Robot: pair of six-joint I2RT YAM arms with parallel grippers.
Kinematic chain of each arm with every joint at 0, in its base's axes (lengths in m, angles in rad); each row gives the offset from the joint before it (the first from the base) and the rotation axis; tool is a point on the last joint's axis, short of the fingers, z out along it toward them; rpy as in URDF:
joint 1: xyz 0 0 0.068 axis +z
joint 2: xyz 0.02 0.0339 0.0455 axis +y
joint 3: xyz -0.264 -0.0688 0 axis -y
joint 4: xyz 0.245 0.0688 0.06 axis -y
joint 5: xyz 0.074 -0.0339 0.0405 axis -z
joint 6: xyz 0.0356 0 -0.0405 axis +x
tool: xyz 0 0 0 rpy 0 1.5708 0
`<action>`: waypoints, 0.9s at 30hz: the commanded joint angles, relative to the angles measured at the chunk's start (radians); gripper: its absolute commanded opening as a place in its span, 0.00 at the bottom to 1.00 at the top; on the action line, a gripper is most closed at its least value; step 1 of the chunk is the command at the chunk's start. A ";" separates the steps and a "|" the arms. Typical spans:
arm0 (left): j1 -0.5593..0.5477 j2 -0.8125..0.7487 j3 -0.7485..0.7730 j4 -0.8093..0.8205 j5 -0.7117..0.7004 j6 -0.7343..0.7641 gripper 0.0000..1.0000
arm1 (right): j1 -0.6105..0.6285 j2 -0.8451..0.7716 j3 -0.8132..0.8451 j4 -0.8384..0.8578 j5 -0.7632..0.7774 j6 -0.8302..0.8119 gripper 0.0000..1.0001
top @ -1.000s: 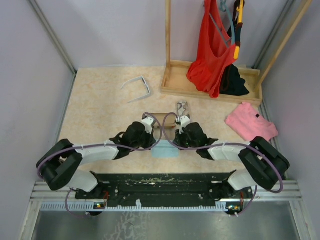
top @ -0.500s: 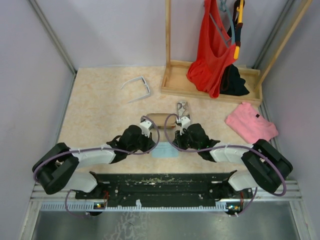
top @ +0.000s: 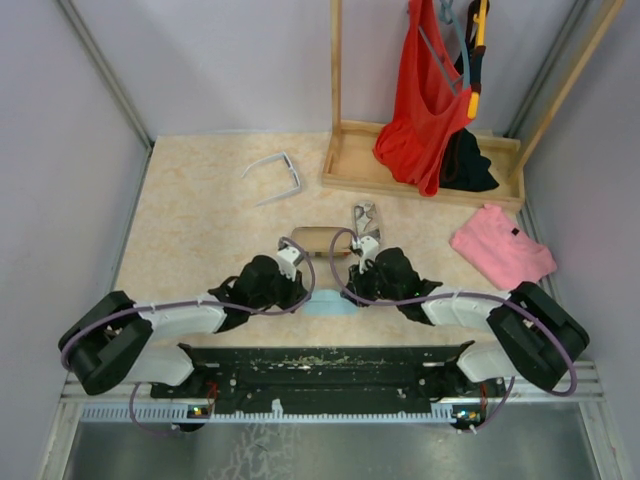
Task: Organize the sunglasses
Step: Fold the glasses cleaning cloth at the center of the board.
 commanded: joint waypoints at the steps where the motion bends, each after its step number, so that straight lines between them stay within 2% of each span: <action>1: 0.003 -0.034 -0.024 0.029 0.046 -0.029 0.19 | -0.014 -0.047 0.001 -0.014 -0.028 0.010 0.17; 12: -0.002 -0.084 -0.073 0.017 0.075 -0.059 0.23 | -0.014 -0.079 -0.007 -0.078 -0.064 0.015 0.19; 19: -0.002 -0.142 -0.099 -0.008 0.074 -0.076 0.30 | -0.014 -0.144 -0.002 -0.169 -0.037 0.000 0.23; 23: -0.003 -0.192 -0.111 -0.028 0.055 -0.093 0.39 | -0.014 -0.210 -0.002 -0.224 0.086 0.032 0.26; 27: 0.000 -0.208 -0.086 -0.070 -0.083 -0.154 0.47 | -0.015 -0.266 -0.004 -0.268 0.273 0.127 0.32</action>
